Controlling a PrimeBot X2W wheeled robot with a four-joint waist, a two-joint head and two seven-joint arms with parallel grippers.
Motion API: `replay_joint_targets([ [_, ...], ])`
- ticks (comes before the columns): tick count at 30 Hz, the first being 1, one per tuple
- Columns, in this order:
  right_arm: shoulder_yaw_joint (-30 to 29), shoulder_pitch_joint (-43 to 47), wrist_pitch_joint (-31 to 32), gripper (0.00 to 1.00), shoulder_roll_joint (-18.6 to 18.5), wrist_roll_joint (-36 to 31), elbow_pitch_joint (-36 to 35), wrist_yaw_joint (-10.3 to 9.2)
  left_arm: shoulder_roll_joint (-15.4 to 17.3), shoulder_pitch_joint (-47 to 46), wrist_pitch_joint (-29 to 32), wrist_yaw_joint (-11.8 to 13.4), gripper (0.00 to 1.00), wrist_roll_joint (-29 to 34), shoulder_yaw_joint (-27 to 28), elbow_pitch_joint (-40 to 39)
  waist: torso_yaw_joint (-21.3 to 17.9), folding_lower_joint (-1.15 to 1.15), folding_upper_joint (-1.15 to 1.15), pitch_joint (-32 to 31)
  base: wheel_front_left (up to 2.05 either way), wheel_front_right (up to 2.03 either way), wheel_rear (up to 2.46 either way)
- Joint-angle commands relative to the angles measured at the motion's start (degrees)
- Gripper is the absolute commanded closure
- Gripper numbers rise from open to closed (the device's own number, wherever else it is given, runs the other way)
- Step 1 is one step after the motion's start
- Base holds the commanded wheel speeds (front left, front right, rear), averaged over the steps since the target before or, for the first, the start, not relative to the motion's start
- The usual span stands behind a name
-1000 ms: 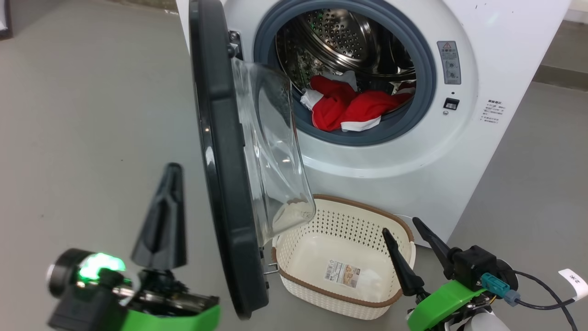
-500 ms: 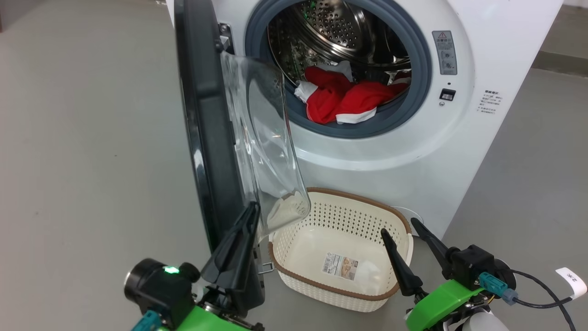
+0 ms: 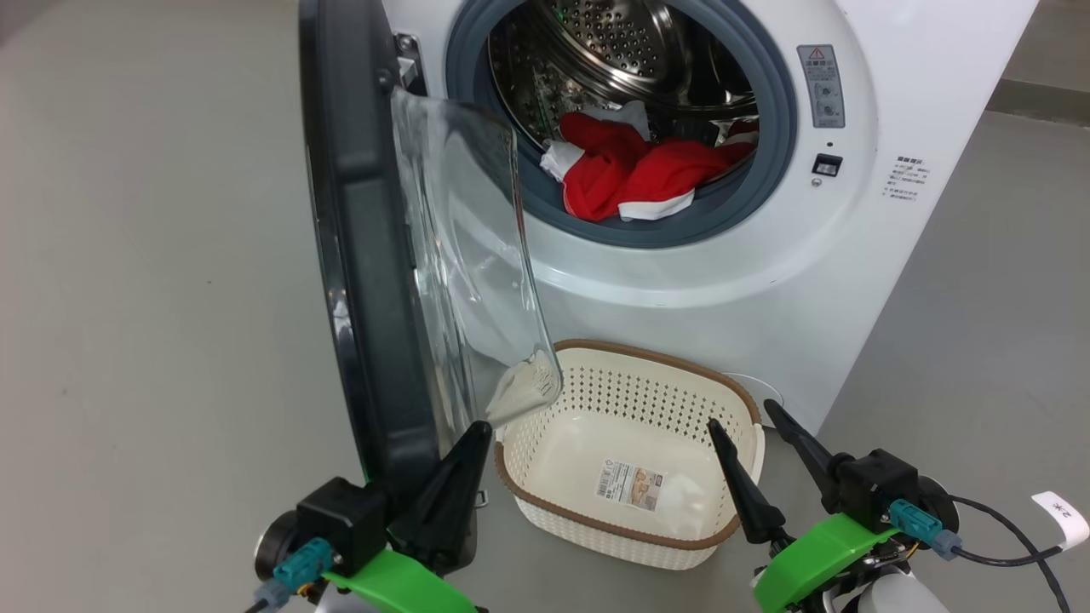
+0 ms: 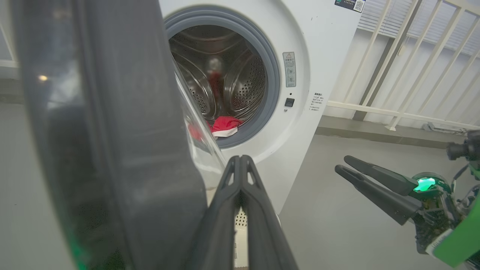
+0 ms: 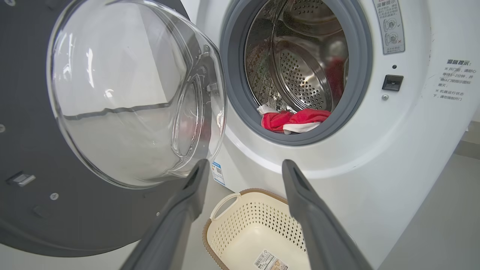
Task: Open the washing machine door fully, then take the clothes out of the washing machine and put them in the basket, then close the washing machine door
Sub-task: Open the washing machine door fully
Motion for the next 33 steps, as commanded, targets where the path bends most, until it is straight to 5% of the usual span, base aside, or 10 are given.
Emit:
replay_joint_targets([
  [1, 1.0, -2.5, -0.4, 0.0, 0.1, -0.2, -1.1, 0.36, 0.6, -1.5, 0.5, 1.5, 1.0, -0.3, 2.8, -0.8, 0.1, 0.0, 0.0, 0.1, 0.0, 0.0, 0.0],
  [33, 2.5, -1.7, -0.4, 0.0, 0.1, -0.5, -0.1, 0.36, 3.4, 3.3, 3.8, 14.0, 1.0, -0.2, 11.9, -5.3, 4.8, 0.0, 0.0, 0.2, 0.0, 0.0, 0.0],
])
